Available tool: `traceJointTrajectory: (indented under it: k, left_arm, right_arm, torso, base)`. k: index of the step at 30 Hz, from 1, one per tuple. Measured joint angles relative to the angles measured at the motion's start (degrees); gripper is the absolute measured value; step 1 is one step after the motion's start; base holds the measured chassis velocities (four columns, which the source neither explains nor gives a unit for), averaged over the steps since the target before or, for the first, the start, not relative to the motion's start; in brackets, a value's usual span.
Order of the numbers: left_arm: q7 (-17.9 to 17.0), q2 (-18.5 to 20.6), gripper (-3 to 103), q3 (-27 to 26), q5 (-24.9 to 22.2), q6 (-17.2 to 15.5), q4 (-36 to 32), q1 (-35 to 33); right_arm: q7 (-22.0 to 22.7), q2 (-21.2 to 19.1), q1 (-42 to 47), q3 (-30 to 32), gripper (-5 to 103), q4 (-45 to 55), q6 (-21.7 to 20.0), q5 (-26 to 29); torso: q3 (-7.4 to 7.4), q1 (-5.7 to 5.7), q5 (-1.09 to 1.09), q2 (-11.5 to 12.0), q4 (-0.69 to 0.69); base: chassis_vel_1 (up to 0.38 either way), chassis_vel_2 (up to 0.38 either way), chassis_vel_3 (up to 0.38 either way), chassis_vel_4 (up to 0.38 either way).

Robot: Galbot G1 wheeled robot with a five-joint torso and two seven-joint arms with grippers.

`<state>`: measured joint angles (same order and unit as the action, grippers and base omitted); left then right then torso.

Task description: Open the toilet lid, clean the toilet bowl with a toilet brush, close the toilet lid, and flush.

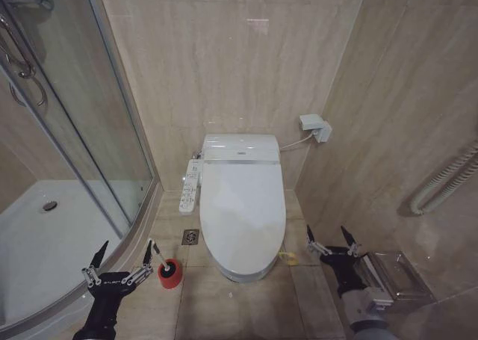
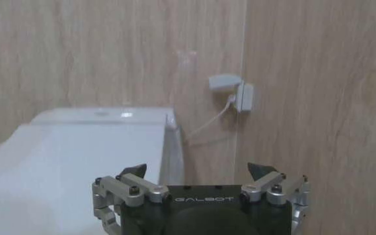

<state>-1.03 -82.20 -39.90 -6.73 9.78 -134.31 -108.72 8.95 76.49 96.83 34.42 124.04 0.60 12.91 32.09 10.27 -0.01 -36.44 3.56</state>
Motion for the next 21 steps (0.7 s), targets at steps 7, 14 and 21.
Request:
traceJointTrajectory:
  k: [7,14,21]
  left_arm:
    - [0.0,0.0,100,0.0,0.0,0.0,0.0,0.0]
    - [0.0,0.0,100,0.0,0.0,0.0,0.0,0.0]
    - [0.0,0.0,100,0.0,0.0,0.0,0.0,0.0]
  right_arm:
    - [-0.6,2.2,0.2,-1.1,100,-5.7,2.7,-5.2]
    - [-2.2,2.6,-0.5,-1.4,100,-12.1,4.8,-6.4]
    - [-2.9,3.1,-2.3,-2.0,100,-17.5,5.9,-6.8]
  torso:
    - [0.00,0.00,0.00,0.0,-0.01]
    - [0.00,0.00,0.00,0.0,-0.01]
    - [0.00,0.00,0.00,0.0,-0.01]
  base:
    - [0.000,0.000,0.000,0.000]
    - [0.000,0.000,0.000,0.000]
    - [0.000,0.000,0.000,0.000]
